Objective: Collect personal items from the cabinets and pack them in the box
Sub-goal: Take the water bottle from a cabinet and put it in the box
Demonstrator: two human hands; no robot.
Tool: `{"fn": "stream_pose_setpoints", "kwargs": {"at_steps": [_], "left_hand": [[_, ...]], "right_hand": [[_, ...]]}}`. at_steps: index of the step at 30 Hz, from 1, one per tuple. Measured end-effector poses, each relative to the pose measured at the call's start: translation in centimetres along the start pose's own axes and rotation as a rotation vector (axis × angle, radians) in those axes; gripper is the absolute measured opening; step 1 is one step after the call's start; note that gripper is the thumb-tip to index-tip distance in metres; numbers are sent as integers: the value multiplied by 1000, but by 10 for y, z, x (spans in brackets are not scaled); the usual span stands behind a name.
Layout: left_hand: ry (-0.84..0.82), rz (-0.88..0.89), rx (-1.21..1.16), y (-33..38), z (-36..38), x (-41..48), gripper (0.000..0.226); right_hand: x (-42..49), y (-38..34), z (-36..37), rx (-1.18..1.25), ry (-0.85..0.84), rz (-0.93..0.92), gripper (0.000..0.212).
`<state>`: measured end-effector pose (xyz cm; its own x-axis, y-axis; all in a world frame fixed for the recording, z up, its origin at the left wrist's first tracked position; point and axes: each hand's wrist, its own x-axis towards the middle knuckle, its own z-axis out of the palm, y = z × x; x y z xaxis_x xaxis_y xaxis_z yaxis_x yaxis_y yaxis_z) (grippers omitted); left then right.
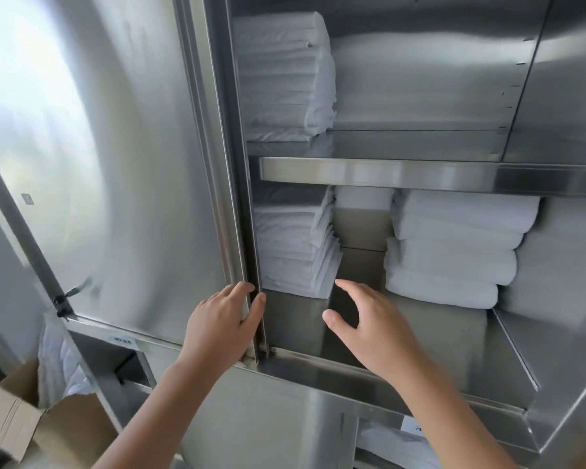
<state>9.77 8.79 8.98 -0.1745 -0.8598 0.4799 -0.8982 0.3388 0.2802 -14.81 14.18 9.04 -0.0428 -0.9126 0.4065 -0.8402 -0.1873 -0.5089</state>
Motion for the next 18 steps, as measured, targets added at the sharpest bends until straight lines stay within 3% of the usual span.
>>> {"fn": "stream_pose_setpoints", "kwargs": {"at_steps": [11,18], "left_hand": [[-5,-83,-244,-30,31,24,37],[85,-32,-329,-36,42,30,37]], "right_hand": [[8,-11,26,-24,-25,86,62],[6,-12,38,11,15,162,60]]}}
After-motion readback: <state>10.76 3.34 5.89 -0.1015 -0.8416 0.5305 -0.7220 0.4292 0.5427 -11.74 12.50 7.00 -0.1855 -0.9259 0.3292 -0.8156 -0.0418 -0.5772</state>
